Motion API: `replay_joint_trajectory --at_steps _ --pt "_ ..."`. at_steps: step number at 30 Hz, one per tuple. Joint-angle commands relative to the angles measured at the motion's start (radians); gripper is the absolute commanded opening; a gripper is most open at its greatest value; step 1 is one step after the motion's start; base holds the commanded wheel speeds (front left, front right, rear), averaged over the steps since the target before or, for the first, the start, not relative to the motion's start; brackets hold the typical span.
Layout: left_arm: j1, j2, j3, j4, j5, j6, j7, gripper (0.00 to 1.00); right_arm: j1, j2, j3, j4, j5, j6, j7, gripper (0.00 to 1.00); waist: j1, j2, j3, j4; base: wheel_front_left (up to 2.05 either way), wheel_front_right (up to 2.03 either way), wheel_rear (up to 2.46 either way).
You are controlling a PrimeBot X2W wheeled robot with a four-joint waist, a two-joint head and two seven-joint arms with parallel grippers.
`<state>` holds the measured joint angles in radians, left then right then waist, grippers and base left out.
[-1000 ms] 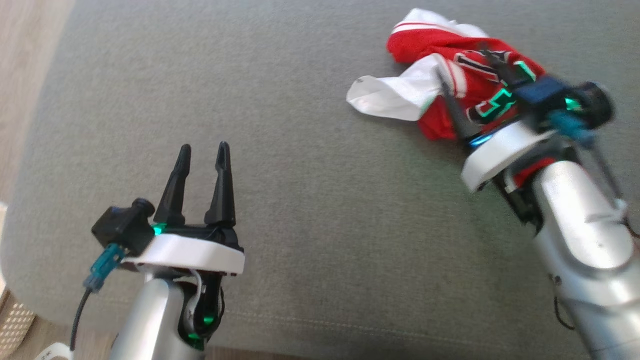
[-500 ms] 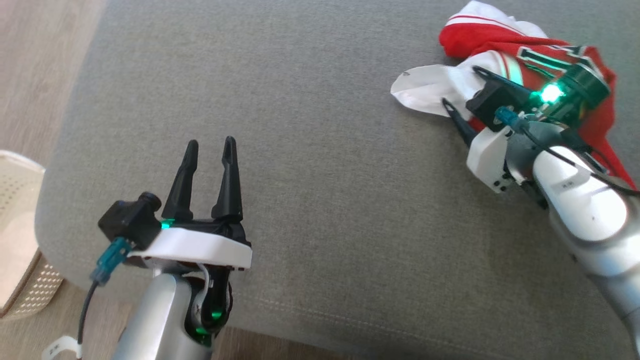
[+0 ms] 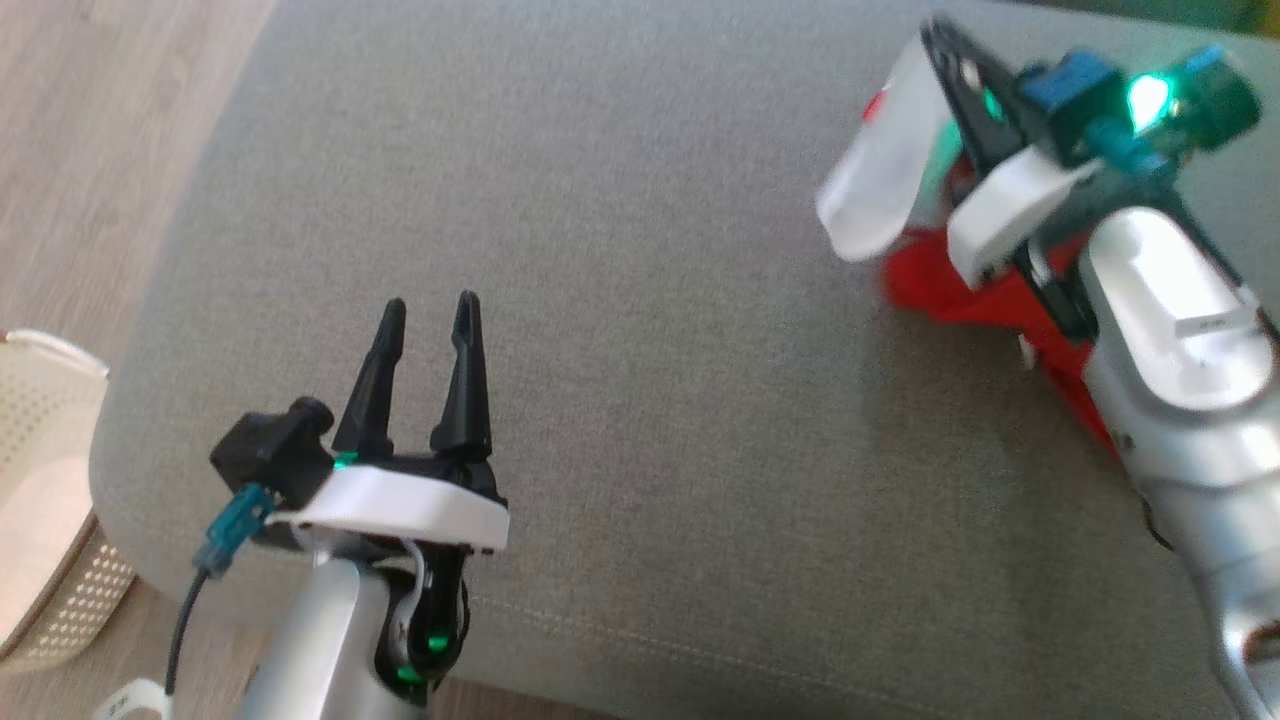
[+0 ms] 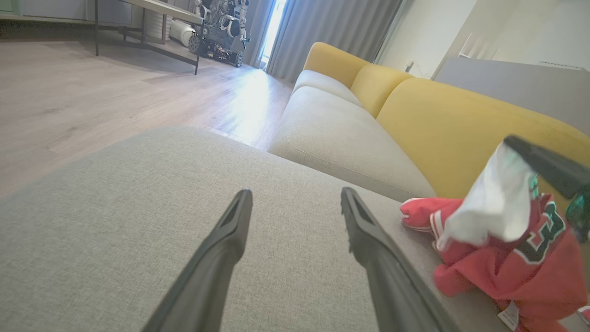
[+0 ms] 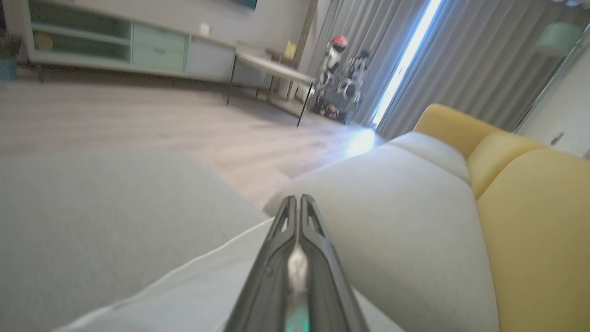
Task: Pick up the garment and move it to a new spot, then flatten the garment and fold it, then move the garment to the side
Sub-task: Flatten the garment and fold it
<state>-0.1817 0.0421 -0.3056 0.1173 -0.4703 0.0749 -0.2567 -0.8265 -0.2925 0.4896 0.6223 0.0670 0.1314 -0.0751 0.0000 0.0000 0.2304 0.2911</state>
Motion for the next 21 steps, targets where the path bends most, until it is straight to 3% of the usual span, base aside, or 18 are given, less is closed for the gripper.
replay_joint_trajectory --at_steps 1,5,10,14,15,16,17,21 --pt "0.003 0.008 0.04 -0.026 0.009 -0.003 -0.005 1.0 -0.049 0.037 -0.021 -0.055 0.009 -0.001 -0.039 0.0 0.0 0.0 -0.034 -0.009 0.0 0.0 0.0" --pt "0.027 0.008 0.045 -0.021 0.02 -0.009 -0.005 1.0 -0.074 0.12 -0.044 -0.143 0.02 -0.001 -0.125 0.0 0.0 0.0 -0.079 -0.014 0.0 0.0 0.0" --pt "0.041 0.008 0.046 -0.023 0.023 -0.014 -0.005 1.0 -0.063 0.17 -0.028 -0.21 0.031 -0.001 -0.155 0.0 0.0 0.0 -0.087 -0.01 0.0 0.0 0.0" --pt "0.047 0.008 0.041 -0.025 0.024 -0.017 -0.005 1.0 -0.02 0.184 0.078 -0.168 0.059 -0.001 -0.113 0.0 0.0 0.0 -0.077 0.0 0.0 0.0 0.0" --pt "0.047 0.008 0.039 -0.025 0.024 -0.018 -0.005 1.0 -0.007 0.186 0.122 -0.142 0.079 -0.001 -0.089 0.07 0.0 0.0 -0.073 0.003 0.0 0.0 0.0" --pt "0.047 0.008 0.037 -0.025 0.024 -0.018 -0.005 1.0 0.001 0.184 0.17 -0.116 0.101 -0.001 -0.067 0.67 0.0 0.0 -0.069 0.005 0.0 0.0 0.0" --pt "0.045 0.008 0.035 -0.024 0.024 -0.018 -0.005 1.0 0.007 0.179 0.218 -0.09 0.123 -0.001 -0.045 1.0 0.0 0.0 -0.065 0.008 0.0 0.0 0.0" --pt "0.039 0.008 0.028 -0.023 0.022 -0.015 -0.005 1.0 -0.001 0.141 0.349 -0.023 0.209 -0.001 0.006 1.0 0.0 0.0 -0.053 0.012 0.0 0.0 0.0"
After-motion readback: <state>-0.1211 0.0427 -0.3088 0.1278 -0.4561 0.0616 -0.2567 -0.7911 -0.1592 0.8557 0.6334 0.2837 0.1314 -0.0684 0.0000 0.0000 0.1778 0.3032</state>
